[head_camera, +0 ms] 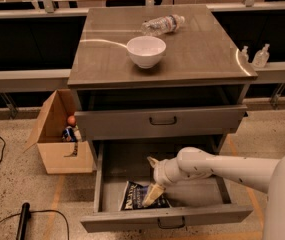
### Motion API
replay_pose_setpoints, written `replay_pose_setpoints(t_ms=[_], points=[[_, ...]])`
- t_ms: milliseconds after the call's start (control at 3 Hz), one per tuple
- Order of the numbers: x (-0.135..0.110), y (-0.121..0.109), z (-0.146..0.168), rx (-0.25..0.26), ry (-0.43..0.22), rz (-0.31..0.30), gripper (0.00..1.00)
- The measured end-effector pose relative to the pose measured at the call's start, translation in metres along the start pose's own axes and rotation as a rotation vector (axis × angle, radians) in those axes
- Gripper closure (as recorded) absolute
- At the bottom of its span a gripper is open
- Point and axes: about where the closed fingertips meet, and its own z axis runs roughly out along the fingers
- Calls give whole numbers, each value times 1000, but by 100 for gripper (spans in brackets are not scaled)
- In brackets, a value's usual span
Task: Pick blue chip bag from middle drawer and place on counter
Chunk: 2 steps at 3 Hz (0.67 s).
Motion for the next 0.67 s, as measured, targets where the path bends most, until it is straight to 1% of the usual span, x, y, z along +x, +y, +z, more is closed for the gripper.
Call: replay_pose_setpoints(t_ms=[333,667], points=[[0,10,7,-26,7,-2,15],[0,17,13,-55,11,-9,38]])
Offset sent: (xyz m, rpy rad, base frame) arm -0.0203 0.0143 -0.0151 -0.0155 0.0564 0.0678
